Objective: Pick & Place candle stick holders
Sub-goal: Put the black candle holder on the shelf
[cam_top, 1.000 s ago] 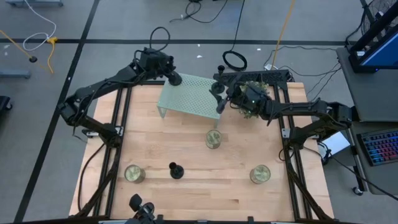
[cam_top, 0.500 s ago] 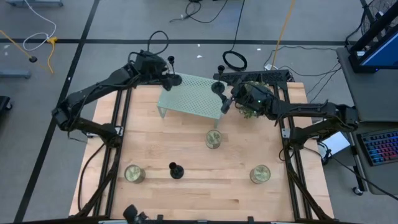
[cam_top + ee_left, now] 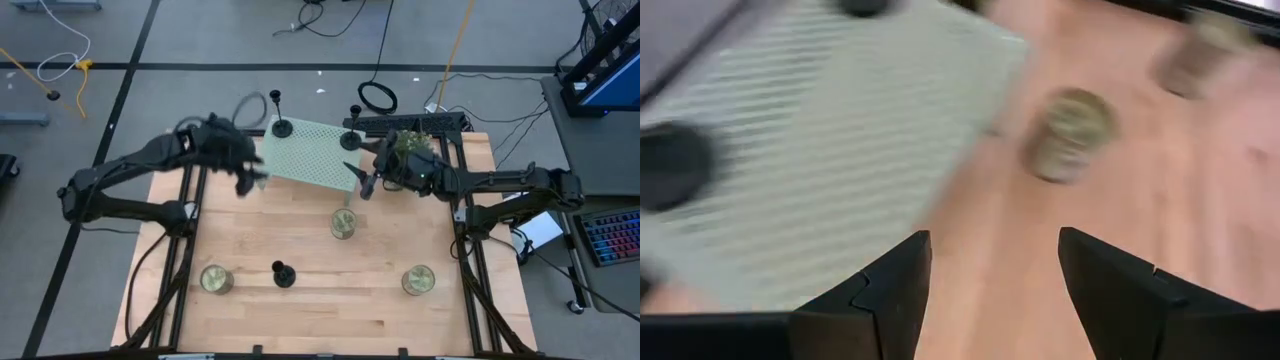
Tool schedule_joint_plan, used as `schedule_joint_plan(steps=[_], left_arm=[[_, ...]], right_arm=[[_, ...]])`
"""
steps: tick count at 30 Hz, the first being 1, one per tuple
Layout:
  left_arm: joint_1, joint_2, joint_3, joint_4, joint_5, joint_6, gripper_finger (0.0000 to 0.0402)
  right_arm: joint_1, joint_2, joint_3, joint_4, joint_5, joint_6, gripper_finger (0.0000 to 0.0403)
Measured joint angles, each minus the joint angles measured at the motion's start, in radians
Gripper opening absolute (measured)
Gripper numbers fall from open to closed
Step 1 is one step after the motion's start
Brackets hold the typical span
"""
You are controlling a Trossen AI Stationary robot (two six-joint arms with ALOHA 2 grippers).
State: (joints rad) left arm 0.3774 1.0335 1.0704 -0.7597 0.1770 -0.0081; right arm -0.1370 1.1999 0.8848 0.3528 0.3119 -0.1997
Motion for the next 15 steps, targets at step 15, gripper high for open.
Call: schedule_joint_plan(steps=[15], left_arm=[[-0.646, -0.051, -0.536, 0.592, -0.071, -0.201, 0.0228]], right_arm=[[0.076, 0.0, 0.0, 0.025, 0.0, 0.031, 0.0263]])
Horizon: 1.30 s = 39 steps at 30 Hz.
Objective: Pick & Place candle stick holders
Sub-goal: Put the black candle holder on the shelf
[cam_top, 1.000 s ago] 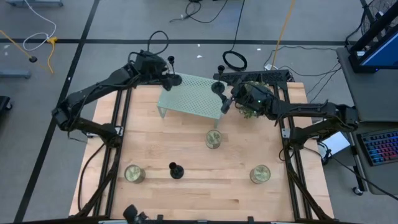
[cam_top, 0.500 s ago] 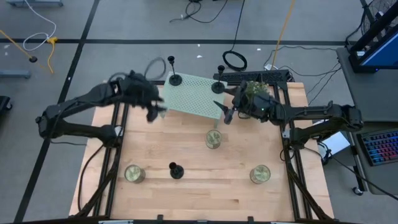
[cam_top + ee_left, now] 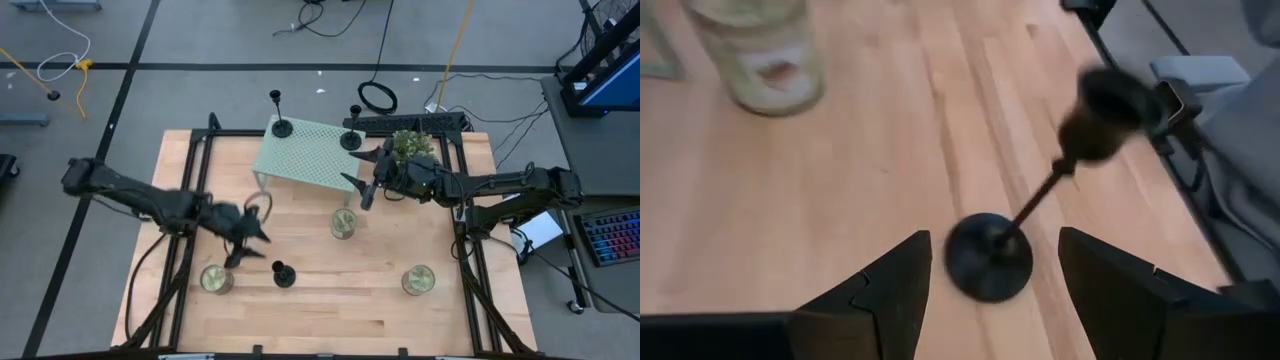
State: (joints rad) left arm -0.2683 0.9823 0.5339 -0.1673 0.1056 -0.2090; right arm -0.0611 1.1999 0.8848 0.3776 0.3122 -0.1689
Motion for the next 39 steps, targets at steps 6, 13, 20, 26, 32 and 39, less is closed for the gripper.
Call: schedule_joint_plan(steps=[6, 13, 20, 26, 32, 39], left_arm=[[-0.159, 0.15, -0.146, 0.384, -0.131, -0.032, 0.0228], [-0.233, 0.352, -0.153, 0.643, -0.292, -0.028, 0.0227], [-0.239, 0.441, -0.153, 0.708, -0.331, -0.028, 0.0202], [-0.238, 0.44, -0.153, 0.754, -0.309, -0.03, 0.0078], [-0.238, 0.439, -0.152, 0.852, -0.312, -0.056, 0.0022], [-0.202, 0.438, -0.017, 0.842, -0.307, 0.019, 0.0013]], right_arm=[[0.005, 0.0, 0.0, 0.014, 0.0, 0.0, 0.0263], [0.004, 0.0, 0.0, 0.009, 0.0, 0.0, 0.0263], [0.004, 0.0, 0.0, 0.013, 0.0, 0.0, 0.0263], [0.004, 0.0, 0.0, 0.013, 0.0, 0.0, 0.0263], [0.004, 0.0, 0.0, 0.013, 0.0, 0.0, 0.0263], [0.004, 0.0, 0.0, 0.013, 0.0, 0.0, 0.0263]])
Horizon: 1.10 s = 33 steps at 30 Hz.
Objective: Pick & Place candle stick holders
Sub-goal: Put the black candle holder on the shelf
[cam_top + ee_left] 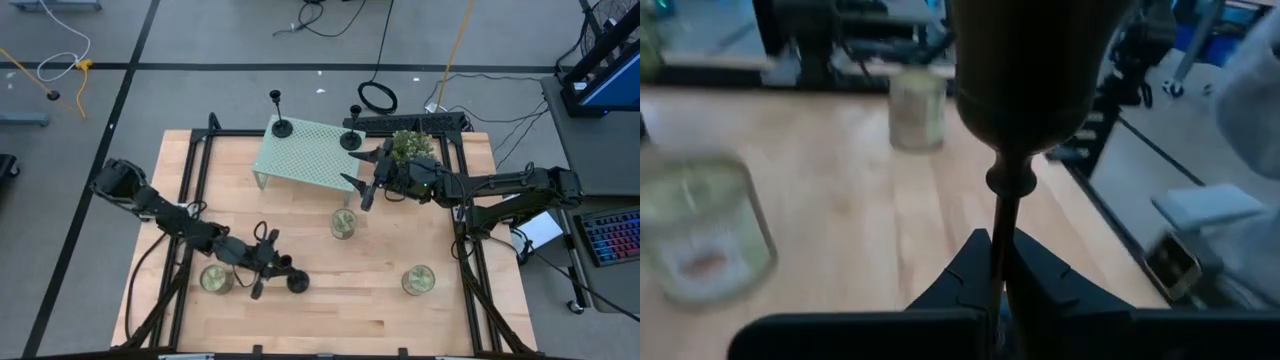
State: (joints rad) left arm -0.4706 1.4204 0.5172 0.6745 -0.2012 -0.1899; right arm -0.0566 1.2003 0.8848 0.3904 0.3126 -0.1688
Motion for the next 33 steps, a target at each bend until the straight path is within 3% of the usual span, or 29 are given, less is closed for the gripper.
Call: schedule_joint_plan(steps=[8, 16, 19, 28, 33], left_arm=[[0.134, 0.0, 0.267, -0.262, -0.031, 0.077, 0.0014], [0.329, 0.0, 0.452, -0.376, -0.053, 0.174, 0.0015], [0.408, 0.0, 0.488, -0.412, -0.055, 0.193, 0.0013], [0.666, 0.0, 0.491, -0.417, -0.048, 0.169, 0.0014], [0.788, 0.008, 0.491, -0.407, 0.024, 0.161, 0.0013]], right_arm=[[0.0, 0.0, 0.0, -0.026, 0.0, 0.018, 0.0263], [0.0, 0.0, 0.0, -0.041, 0.0, 0.017, 0.0263], [0.0, 0.0, 0.0, -0.047, 0.024, -0.035, 0.0263], [0.0, -0.004, 0.0, -0.145, 0.262, -0.061, 0.0263], [0.0, -0.004, 0.0, -0.149, 0.264, -0.061, 0.0263]])
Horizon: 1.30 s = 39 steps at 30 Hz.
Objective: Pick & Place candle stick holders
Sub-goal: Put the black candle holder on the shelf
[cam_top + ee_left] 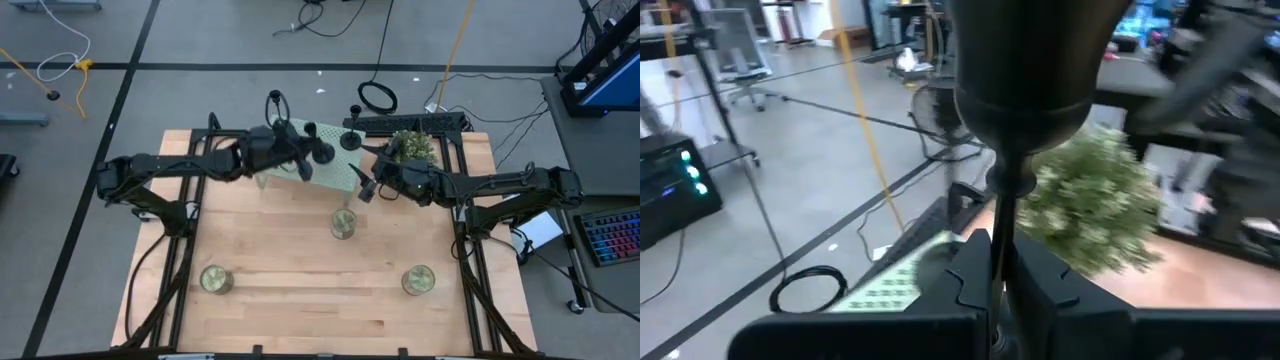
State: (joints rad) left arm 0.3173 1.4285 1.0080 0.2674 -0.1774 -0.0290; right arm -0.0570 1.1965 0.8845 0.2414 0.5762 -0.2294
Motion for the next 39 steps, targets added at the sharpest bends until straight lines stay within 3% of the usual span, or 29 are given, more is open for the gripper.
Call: schedule_joint_plan(steps=[10, 15, 27, 39], left_arm=[[0.113, 0.092, 0.0, 0.074, 0.019, -0.027, 0.0013], [0.146, 0.124, 0.0, 0.069, -0.035, -0.014, 0.0013], [0.18, 0.182, 0.002, 0.106, -0.029, 0.002, 0.0014], [0.182, 0.185, 0.0, 0.094, -0.03, 0.062, 0.0043]], right_arm=[[0.0, 0.0, 0.0, 0.0, -0.001, 0.0, 0.0263], [0.0, 0.0, 0.0, 0.0, -0.001, 0.0, 0.0263], [0.0, 0.0, 0.0, -0.008, -0.001, 0.0, 0.0263], [0.0, 0.0, 0.0, -0.019, -0.002, 0.007, 0.0263]])
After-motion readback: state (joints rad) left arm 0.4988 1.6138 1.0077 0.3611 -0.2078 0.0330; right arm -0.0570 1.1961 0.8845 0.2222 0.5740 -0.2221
